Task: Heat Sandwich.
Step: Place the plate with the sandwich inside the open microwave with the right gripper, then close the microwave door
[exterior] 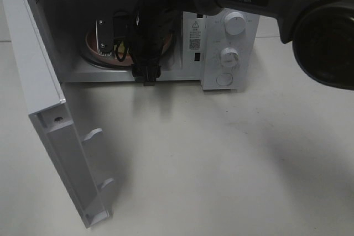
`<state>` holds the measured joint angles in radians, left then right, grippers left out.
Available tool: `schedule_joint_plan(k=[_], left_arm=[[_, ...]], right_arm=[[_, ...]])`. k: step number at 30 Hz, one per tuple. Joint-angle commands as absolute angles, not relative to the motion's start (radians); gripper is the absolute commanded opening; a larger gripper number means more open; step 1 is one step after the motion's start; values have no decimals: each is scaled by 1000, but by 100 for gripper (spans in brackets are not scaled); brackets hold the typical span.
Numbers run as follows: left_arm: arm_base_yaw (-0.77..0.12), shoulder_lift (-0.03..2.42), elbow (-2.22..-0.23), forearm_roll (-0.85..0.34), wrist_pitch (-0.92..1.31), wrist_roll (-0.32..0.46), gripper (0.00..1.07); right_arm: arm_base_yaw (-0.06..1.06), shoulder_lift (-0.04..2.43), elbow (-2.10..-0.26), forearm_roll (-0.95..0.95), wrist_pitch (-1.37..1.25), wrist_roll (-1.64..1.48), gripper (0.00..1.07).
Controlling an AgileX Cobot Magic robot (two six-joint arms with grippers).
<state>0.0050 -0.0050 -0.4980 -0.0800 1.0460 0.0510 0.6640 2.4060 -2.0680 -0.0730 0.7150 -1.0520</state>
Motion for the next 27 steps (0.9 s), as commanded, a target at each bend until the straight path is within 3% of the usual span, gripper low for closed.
schedule_joint_plan(k=[1, 27], left_arm=[[8, -33, -494, -82, 1038, 46, 106], [8, -33, -494, -82, 1038, 46, 106]], right_arm=[[667, 2361, -2009, -63, 673, -1039, 78], [667, 2021, -1450, -93, 369, -981, 76]])
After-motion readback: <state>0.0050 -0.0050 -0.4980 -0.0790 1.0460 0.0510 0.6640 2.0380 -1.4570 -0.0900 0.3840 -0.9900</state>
